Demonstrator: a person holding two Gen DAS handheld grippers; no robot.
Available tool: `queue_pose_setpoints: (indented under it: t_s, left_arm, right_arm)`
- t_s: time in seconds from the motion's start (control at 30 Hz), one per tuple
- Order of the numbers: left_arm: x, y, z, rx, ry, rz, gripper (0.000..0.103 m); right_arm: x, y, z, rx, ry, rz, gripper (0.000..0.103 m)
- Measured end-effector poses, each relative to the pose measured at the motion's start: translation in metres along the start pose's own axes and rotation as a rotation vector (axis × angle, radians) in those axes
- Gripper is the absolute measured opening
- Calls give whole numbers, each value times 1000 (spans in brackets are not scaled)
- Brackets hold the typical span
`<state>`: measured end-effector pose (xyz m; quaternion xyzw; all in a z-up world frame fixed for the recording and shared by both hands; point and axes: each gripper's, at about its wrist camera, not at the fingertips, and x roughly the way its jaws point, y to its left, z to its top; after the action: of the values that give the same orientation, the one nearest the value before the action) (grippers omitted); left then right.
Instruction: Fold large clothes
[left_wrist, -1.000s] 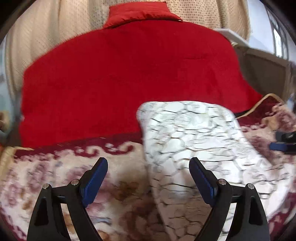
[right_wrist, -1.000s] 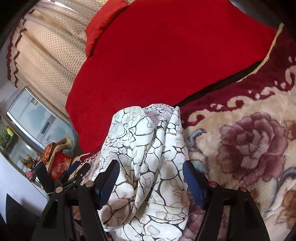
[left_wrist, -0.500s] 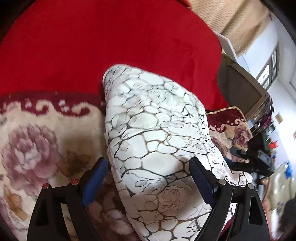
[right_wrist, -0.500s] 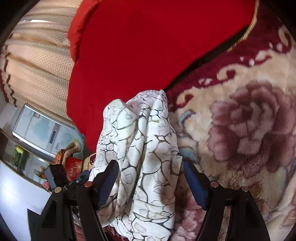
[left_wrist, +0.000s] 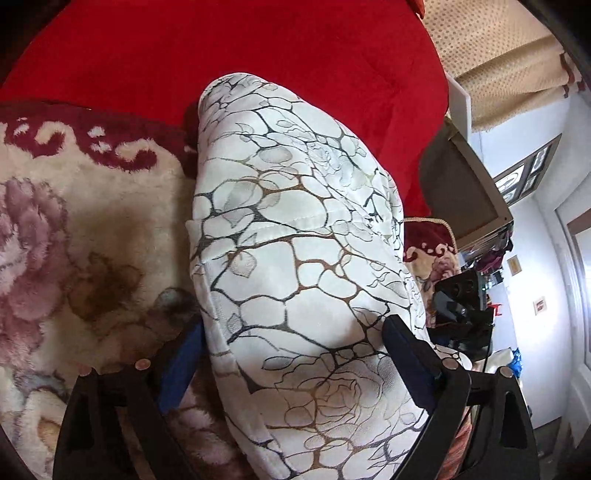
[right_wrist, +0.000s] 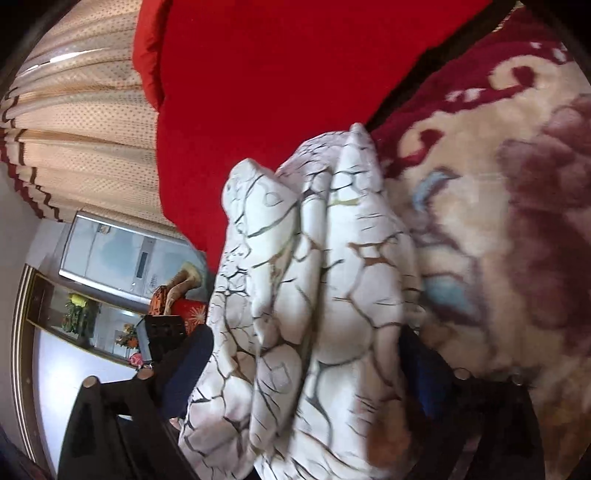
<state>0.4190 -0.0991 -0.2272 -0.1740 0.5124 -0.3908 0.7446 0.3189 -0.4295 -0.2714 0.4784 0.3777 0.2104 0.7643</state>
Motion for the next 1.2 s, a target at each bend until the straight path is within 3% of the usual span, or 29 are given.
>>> queue_pose_setpoints:
  t_s: [0.23, 0.3, 0.47, 0.6, 0.83, 1.2]
  left_arm:
    - [6, -10, -5, 30, -52, 23, 95]
    - [6, -12, -6, 38, -70, 25, 94]
    - [3, -14, -6, 48, -106, 40, 73]
    - [-8, -16, -5, 49, -122, 41, 64]
    - [-52, -31, -7, 90, -193, 84, 63]
    - [-132, -24, -33, 102, -309, 241, 63]
  right_arm:
    - [27, 20, -3, -72, -9, -81, 98]
    - [28, 24, -5, -92, -12, -110, 85]
    - [30, 41, -12, -136, -47, -184, 68]
    - [25, 60, -17, -182, -78, -197, 58]
    - [21, 106, -34, -297, -134, -154, 56]
    - [44, 148, -70, -427, -136, -61, 56]
